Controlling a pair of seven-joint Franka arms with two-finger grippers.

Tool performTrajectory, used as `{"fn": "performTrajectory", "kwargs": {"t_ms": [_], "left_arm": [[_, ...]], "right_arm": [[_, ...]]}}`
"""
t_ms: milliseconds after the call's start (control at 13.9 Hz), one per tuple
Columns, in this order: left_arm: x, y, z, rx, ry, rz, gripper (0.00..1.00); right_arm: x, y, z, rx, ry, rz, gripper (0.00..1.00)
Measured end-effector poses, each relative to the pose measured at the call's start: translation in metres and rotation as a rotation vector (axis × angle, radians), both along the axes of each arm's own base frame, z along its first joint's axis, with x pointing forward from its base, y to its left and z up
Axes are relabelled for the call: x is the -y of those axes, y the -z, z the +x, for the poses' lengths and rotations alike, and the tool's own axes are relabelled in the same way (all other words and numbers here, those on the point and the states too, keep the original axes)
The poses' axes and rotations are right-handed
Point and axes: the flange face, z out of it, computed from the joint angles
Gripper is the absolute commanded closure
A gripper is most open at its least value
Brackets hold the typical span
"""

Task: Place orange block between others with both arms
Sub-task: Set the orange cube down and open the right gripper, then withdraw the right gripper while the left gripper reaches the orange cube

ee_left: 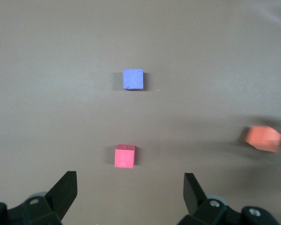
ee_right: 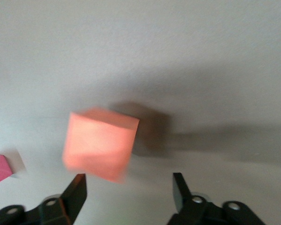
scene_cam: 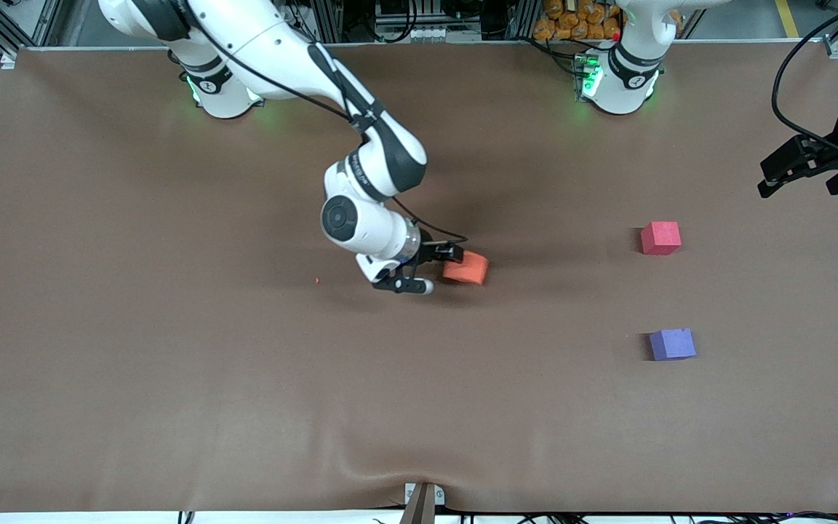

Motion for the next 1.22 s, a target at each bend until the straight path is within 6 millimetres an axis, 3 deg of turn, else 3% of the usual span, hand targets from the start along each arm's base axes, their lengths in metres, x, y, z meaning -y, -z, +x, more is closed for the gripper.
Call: {"fn": "performTrajectory", "kwargs": {"t_ms": [144,360,504,648,864,1081,1225], "left_arm": [[0.000,0.000,0.000,0.000,0.000,0.000,0.00],[0.000,0.000,0.000,0.000,0.000,0.000,0.00],[0.000,0.000,0.000,0.000,0.001,0.000,0.00],[0.005,0.001,0.000,-0.003,0.008,0.000,0.00],[0.038,0.022,0.004,-0.043,0.031,0.001,0.00],[0.092,0.068,0.015,-0.127,0.022,-0.003,0.00],[0.116,0.097,0.022,-0.173,0.025,-0.007,0.00]], "right_arm": [[0.000,0.001,0.001,0.006,0.008,-0.001,0.00],[0.019,0.000,0.017,0.005,0.036,-0.009,0.00],[0.037,-0.005,0.030,-0.012,0.024,-0.027,0.00],[0.067,-0.022,0.048,-0.009,-0.049,-0.110,0.00],[0.130,-0.074,0.077,-0.015,-0.087,-0.199,0.00],[0.195,-0.136,0.094,-0.051,-0.057,-0.203,0.00],[0.233,-0.171,0.096,-0.074,-0.055,-0.194,0.00]]}}
